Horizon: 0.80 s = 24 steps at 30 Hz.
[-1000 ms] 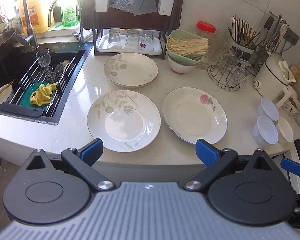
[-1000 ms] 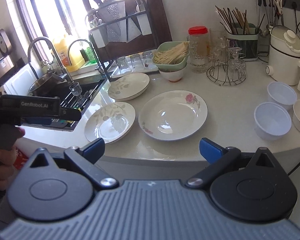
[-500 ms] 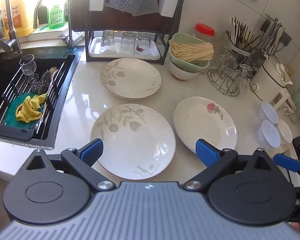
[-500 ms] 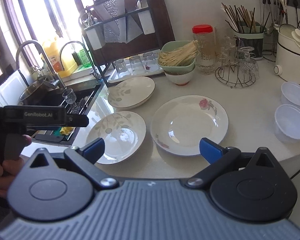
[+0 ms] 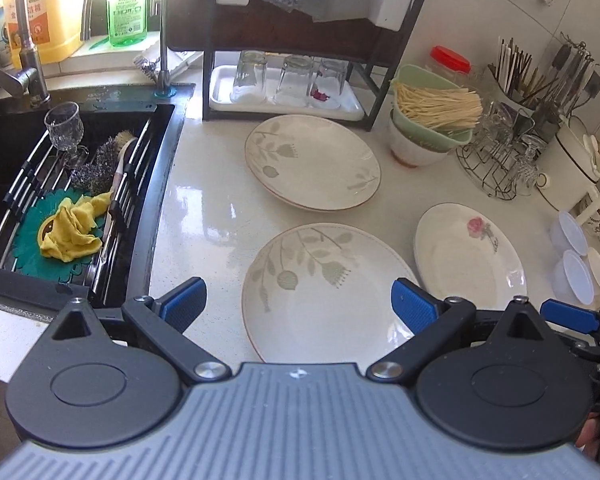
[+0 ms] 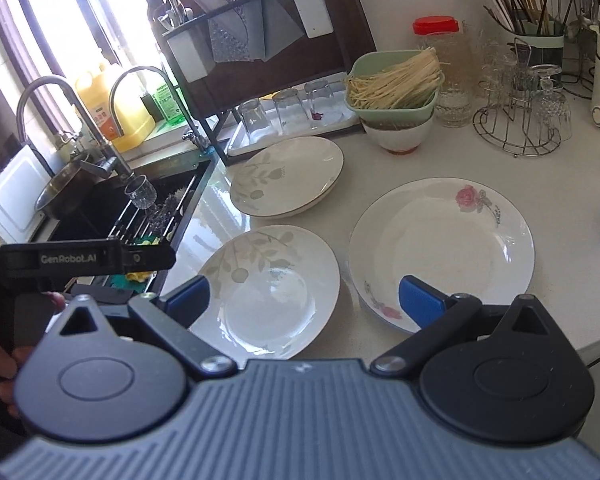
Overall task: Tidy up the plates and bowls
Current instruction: 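Move both tools toward the rim of the leaf-pattern plate beside the rose plate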
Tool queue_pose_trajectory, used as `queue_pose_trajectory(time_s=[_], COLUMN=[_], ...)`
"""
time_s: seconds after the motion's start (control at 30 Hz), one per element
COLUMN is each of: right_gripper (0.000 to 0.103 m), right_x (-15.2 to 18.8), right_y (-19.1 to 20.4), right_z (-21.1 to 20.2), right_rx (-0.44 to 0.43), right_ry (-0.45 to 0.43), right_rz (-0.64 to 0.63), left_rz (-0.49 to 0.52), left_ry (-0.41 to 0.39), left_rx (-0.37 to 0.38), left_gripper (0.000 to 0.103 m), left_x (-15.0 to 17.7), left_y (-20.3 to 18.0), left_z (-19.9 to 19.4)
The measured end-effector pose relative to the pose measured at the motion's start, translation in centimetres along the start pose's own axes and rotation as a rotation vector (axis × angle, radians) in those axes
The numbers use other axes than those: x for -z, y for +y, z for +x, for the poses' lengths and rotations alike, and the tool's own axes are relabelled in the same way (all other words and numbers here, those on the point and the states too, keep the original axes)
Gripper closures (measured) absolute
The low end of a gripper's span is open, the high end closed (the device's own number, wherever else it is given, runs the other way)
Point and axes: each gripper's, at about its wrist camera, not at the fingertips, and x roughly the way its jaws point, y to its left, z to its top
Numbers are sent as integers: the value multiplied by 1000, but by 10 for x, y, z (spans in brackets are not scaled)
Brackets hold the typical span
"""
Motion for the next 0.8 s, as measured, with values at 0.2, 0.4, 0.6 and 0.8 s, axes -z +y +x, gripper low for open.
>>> queue_pose_trajectory(time_s=[0.2, 0.4, 0.6, 0.8], right_gripper=[0, 0, 6, 21], right_x=[6, 9, 16, 25], right_y=[2, 3, 3, -1], right_z=[29, 53, 77, 95], right_rx=[-21, -10, 12, 9], right_ry=[44, 80, 125, 174], right_rz=[43, 76, 104, 148], left_rz=[7, 12, 0, 3], left_ry=[38, 70, 135, 154], left_rx=[26, 34, 60, 46], left_gripper=[3, 3, 3, 3], left_x=[0, -1, 1, 4], left_y=[19, 33, 44, 45], left_z=[29, 53, 80, 99])
